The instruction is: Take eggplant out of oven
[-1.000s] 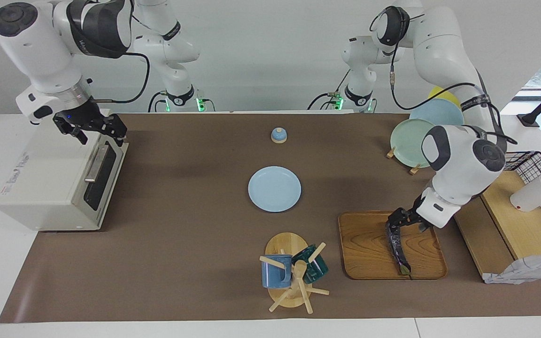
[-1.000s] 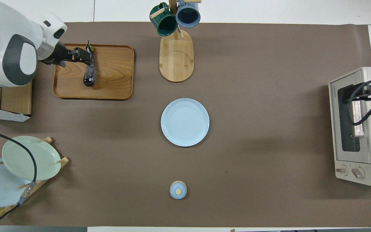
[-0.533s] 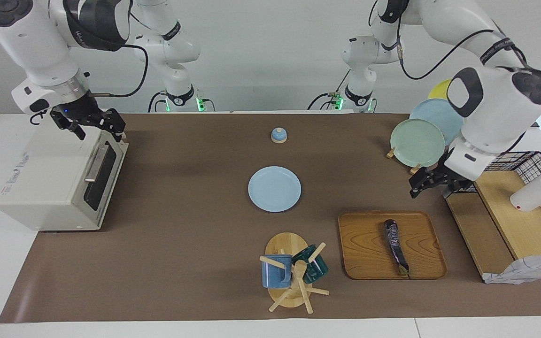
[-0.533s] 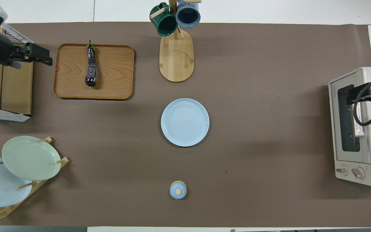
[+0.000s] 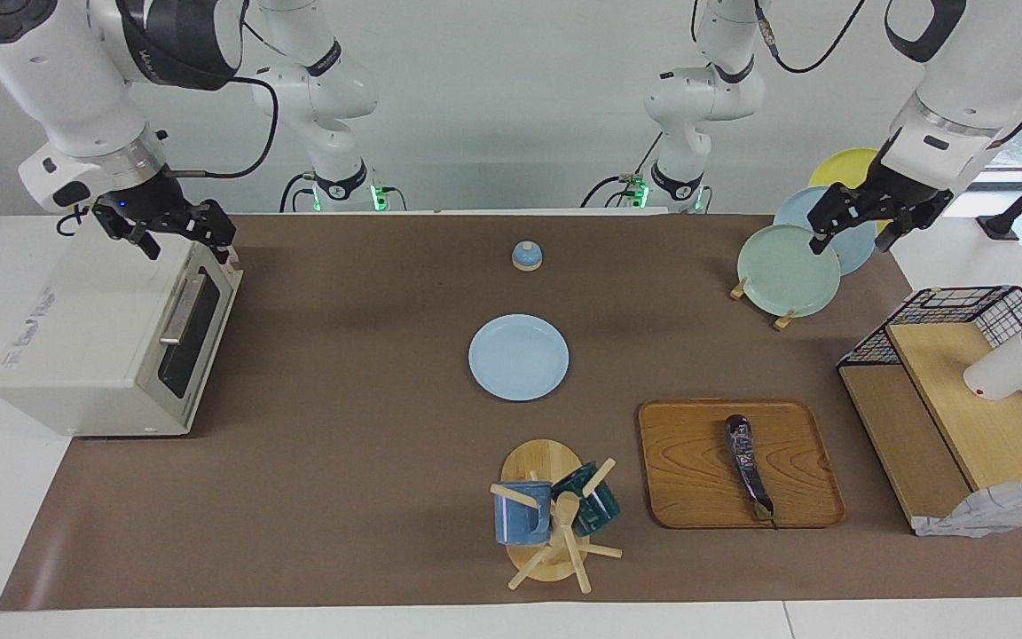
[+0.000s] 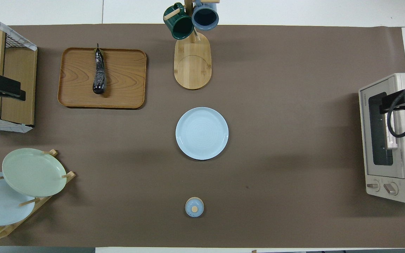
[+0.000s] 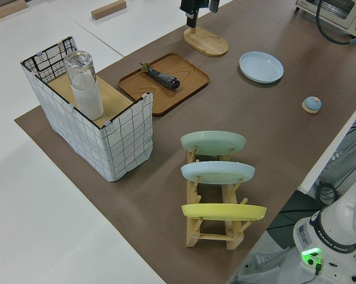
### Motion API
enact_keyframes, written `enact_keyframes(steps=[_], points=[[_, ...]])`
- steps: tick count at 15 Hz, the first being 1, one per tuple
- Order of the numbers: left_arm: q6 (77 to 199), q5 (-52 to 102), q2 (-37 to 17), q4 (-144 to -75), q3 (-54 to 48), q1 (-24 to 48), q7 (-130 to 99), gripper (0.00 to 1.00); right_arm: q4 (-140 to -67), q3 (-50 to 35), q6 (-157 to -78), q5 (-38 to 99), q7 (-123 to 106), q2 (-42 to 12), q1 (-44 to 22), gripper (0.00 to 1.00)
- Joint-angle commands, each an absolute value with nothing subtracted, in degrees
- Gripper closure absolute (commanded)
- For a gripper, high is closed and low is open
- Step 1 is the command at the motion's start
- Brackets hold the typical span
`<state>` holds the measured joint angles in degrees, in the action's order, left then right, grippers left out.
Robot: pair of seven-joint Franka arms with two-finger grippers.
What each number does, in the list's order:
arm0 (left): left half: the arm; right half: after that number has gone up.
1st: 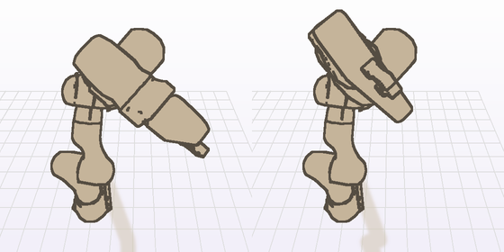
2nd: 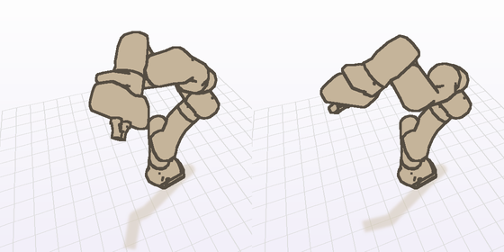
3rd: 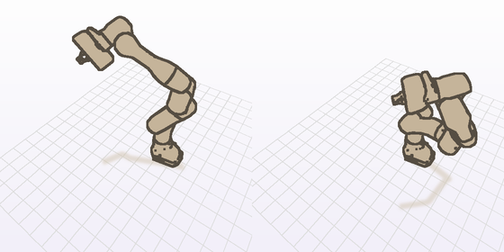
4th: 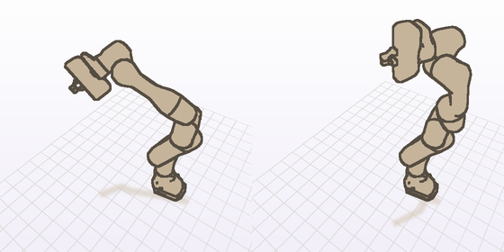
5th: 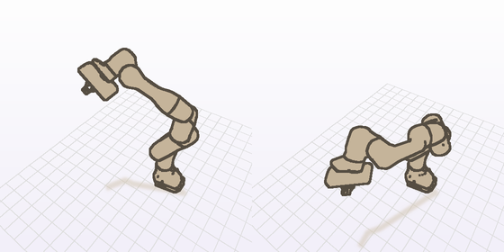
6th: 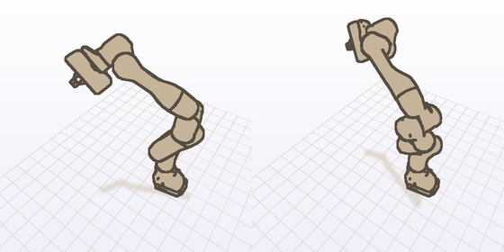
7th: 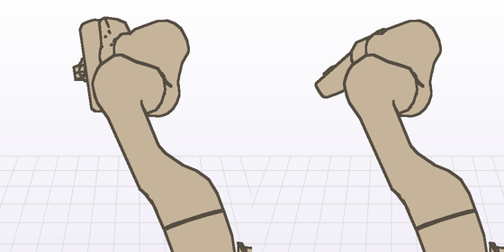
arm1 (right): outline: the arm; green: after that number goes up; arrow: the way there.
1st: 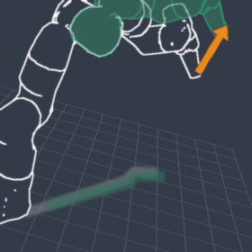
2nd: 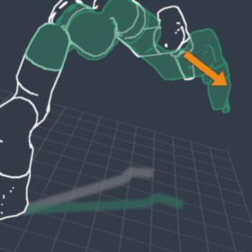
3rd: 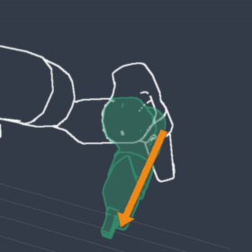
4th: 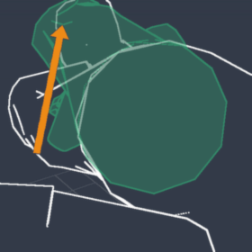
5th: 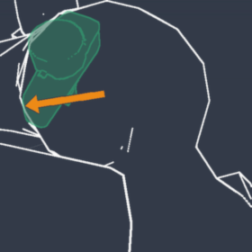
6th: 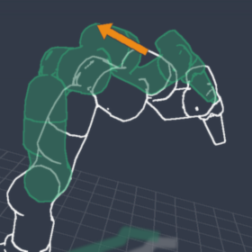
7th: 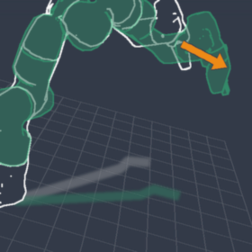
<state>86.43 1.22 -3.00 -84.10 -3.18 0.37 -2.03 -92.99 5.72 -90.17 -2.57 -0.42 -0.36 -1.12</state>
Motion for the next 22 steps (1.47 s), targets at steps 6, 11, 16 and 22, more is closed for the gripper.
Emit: enact_keyframes(steps=[6,11,16,22], points=[[86.5,0.1,3.0,-95.0,-3.1,2.0,-2.5,0.0,-93.5,5.0,-89.3,-1.0,-1.5,1.0,0.2,0.0],[82.8,0.4,1.7,-90.2,-3.1,1.9,-2.5,0.0,-93.7,5.0,-89.3,-1.0,-1.5,1.1,-0.2,0.0],[83.4,0.5,1.8,-90.1,-3.1,2.0,-2.5,0.0,-93.7,5.0,-89.3,-1.0,-1.5,1.1,0.0,0.0],[83.8,0.6,1.9,-90.2,-3.1,1.2,-1.8,0.0,-93.7,5.0,-89.3,-1.0,-1.5,1.1,-0.1,0.0]])
